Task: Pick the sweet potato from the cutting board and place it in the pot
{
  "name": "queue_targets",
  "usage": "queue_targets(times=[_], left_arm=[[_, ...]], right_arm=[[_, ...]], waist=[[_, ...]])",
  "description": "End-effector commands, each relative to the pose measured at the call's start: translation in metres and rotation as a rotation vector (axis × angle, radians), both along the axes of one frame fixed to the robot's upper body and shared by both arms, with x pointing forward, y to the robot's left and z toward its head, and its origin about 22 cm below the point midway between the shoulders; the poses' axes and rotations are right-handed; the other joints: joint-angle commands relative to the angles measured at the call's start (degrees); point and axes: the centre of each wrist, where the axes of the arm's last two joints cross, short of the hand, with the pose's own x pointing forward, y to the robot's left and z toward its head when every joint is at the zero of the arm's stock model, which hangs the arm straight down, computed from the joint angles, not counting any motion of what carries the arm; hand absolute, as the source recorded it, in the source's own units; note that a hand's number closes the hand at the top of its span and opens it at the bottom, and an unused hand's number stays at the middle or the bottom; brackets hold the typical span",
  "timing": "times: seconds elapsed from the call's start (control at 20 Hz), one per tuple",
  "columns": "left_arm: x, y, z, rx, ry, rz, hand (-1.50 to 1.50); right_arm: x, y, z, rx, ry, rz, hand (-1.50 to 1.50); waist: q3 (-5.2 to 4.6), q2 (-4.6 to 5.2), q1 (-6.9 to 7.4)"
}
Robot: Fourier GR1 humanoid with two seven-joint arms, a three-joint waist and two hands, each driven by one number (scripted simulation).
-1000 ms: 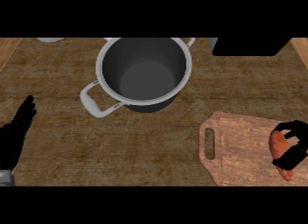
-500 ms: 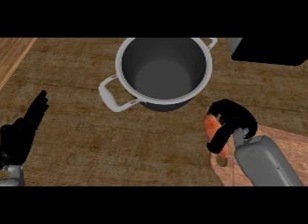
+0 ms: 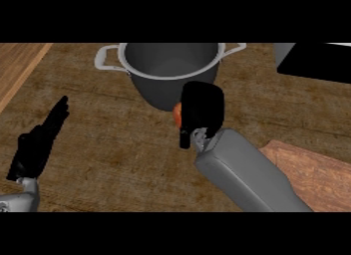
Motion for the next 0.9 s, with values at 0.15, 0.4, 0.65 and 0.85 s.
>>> queue_targets(times=[0.15,0.4,0.65,0.85], left_arm=[[0.006,-0.001,0.0,0.001,0.003,0.007,0.0],[0.01,-0.011,0.0,0.009,0.004,-0.006,0.0],[0.011,-0.015,-0.002,0.001,-0.003,0.005,0.0],[0.008,-0.008,-0.006,-0.002,0.015,0.035,0.0]], right_arm=[[0.0,0.057,0.06,-0.121,-0.399,-0.197,1.5],[0.009,0.067,0.079,-0.043,-0.511,-0.261,1.5],[0.018,0.072,0.094,0.028,-0.573,-0.31,1.5],[0.02,0.078,0.114,0.073,-0.629,-0.328,1.5]], waist=[[0.0,-0.53,-0.55],[0.19,0.34,0.14],[0.28,0.41,-0.88],[0.32,0.09,-2.29]])
